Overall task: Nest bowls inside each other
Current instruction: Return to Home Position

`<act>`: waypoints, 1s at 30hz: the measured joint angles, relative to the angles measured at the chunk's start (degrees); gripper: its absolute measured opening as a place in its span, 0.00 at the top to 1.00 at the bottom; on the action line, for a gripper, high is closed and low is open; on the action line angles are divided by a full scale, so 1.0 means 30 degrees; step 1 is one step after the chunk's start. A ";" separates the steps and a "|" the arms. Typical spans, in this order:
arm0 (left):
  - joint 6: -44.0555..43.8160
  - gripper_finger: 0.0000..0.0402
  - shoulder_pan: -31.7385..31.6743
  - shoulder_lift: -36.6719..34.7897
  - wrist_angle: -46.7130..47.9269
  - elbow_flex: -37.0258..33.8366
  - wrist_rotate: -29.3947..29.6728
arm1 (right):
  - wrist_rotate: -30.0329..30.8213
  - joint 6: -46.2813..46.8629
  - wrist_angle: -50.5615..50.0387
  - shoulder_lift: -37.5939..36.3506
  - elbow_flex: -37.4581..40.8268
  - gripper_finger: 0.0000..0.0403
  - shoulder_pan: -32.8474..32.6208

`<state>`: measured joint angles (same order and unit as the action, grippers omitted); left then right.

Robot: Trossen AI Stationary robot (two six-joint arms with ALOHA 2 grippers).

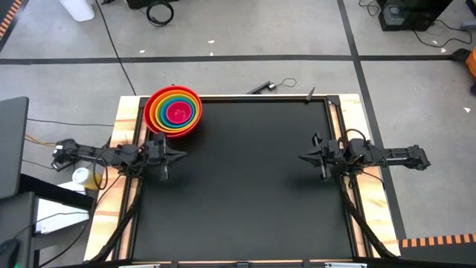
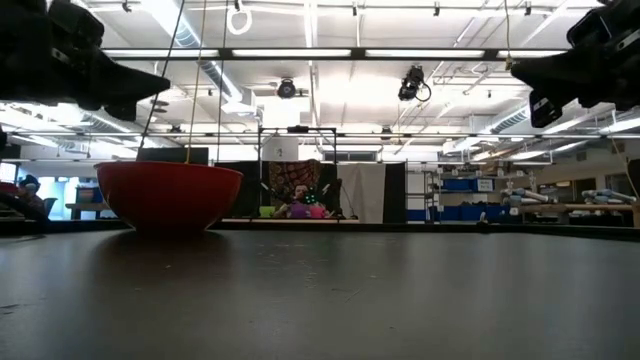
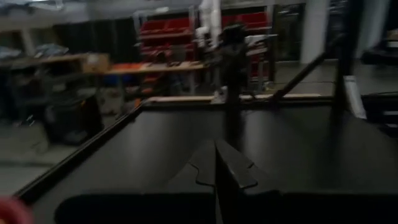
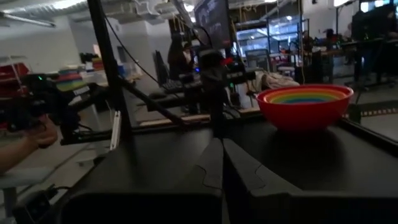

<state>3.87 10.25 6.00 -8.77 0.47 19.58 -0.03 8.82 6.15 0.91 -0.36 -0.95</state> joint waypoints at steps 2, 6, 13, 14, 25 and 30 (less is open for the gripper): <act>0.0415 1.00 -0.0424 -0.0007 -0.0270 0.0000 -0.1042 | 0.0252 0.0013 -0.0443 -0.0022 0.0000 0.98 0.0000; 0.0169 1.00 -0.1729 0.0000 -0.0179 -0.0007 -0.1632 | 0.0461 0.0023 -0.1752 -0.0052 0.0000 0.98 0.0000; -0.1795 0.98 -0.3071 -0.0007 -0.0296 -0.0007 -0.1854 | 0.0610 0.0044 -0.1681 0.0328 0.0000 0.95 0.0000; -0.2118 0.97 -0.3131 -0.0007 -0.0282 -0.0007 -0.1857 | 0.0610 0.0042 -0.1660 0.0328 0.0000 0.95 0.0000; -0.2518 0.94 -0.3150 -0.0005 -0.0236 -0.0015 -0.1854 | 0.0624 0.0020 -0.1653 0.0321 0.0000 0.95 0.0000; -0.2525 0.94 -0.3150 -0.0007 -0.0236 -0.0022 -0.1846 | 0.0624 0.0014 -0.1653 0.0321 0.0000 0.95 0.0000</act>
<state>-3.70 0.80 5.98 -9.47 0.40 14.04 1.85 8.87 1.19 1.87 -0.36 -0.95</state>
